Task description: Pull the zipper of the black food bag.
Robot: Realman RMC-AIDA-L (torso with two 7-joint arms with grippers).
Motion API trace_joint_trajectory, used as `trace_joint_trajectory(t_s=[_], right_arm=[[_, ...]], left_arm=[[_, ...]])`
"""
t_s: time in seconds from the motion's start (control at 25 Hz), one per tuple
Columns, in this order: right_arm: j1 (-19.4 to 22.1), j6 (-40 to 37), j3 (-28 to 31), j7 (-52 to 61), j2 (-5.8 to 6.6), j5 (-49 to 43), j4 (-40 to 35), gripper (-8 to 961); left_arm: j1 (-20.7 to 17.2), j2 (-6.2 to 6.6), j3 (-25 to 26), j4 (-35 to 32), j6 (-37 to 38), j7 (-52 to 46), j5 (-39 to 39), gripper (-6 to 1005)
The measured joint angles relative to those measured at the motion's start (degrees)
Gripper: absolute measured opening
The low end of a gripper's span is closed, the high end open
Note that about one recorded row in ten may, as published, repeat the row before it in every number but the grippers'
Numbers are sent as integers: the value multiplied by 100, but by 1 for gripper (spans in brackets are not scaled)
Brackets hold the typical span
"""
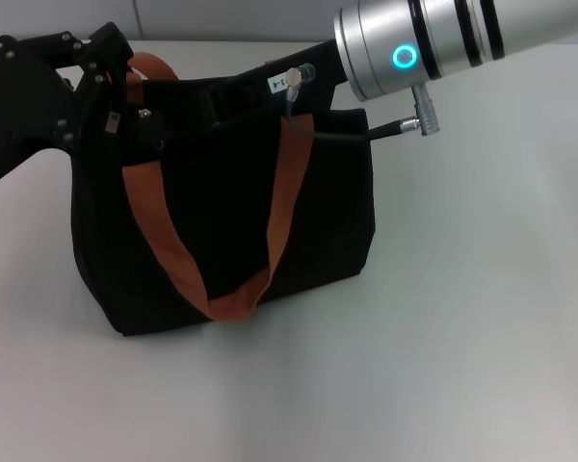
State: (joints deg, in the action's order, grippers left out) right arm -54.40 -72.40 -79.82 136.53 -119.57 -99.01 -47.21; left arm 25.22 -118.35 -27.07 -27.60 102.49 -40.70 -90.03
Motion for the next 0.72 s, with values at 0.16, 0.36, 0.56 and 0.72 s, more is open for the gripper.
trace_joint_trajectory(t_s=[0.16,0.36,0.56,0.72], right_arm=[[-3,135,-28,-1,9,-28,18,259],[-60,111,-129,-3,1,0,22,258],[-70,-9,-197,19,-8,61,10,257],[-71,-28,-182,39,-10,83,0,256]], left_arm=[[-7,3,1,0,8,0,0,81],[-8,1,0,0,14,0,0,82],[-9,-2,0,0,17,0,2,83],[-8,2,0,0,21,0,11,83]])
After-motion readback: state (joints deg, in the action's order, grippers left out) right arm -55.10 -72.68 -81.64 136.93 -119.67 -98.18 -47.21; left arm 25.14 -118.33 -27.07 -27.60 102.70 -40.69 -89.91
